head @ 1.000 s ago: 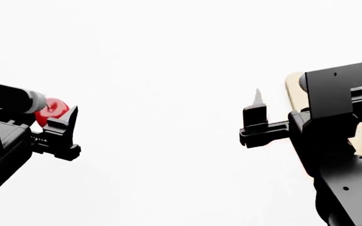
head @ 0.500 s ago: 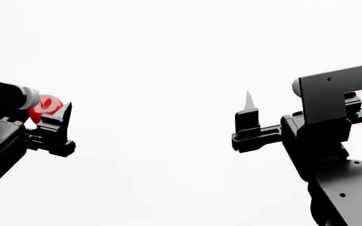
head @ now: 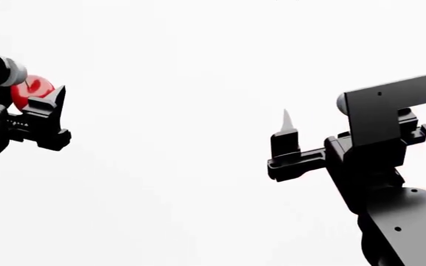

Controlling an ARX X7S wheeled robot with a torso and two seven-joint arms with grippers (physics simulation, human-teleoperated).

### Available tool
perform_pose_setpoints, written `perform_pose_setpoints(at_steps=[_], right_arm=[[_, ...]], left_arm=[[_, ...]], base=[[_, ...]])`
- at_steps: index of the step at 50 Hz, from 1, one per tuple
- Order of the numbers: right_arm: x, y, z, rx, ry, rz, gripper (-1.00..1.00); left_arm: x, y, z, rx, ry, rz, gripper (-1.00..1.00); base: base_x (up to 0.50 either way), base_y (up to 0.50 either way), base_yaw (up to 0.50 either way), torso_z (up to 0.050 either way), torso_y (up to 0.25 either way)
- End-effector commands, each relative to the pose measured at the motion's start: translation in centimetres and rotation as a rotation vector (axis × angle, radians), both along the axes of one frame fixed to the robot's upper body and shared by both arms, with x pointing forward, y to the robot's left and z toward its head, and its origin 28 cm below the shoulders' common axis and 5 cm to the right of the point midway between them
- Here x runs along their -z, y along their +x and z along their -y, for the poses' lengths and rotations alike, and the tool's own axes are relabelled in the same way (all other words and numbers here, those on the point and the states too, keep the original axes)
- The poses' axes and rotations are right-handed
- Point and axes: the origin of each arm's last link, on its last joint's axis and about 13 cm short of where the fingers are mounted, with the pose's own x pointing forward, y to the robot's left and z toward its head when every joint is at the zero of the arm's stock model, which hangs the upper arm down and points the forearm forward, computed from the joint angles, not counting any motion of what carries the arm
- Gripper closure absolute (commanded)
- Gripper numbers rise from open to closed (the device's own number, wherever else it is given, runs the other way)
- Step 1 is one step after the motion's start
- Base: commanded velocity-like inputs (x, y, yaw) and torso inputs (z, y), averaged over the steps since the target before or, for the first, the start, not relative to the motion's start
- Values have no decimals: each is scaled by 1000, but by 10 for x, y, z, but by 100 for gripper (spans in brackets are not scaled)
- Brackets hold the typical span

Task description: Place the cherry and the sweet potato on separate cutting boards.

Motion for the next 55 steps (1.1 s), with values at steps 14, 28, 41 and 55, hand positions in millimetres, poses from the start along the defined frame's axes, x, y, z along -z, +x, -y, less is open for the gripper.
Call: perform_pose_setpoints(at_steps=[14, 28, 41, 55], right_arm=[[1, 3, -2, -10, -13, 7, -100], [2, 3, -3, -7, 8, 9, -100], [4, 4, -4, -9, 8, -2, -100], [6, 5, -4, -8, 17, -6, -100]], left_arm=[[-7, 5, -19, -80, 1, -18, 100], [1, 29, -40, -206, -43, -43, 100], [22, 46, -68, -357, -7, -95, 100], [40, 60, -92, -477, -26, -154, 100]], base=[[177, 477, 0, 0, 1], [80, 161, 0, 0, 1], [0, 0, 0, 0, 0], [0, 0, 0, 0, 0]])
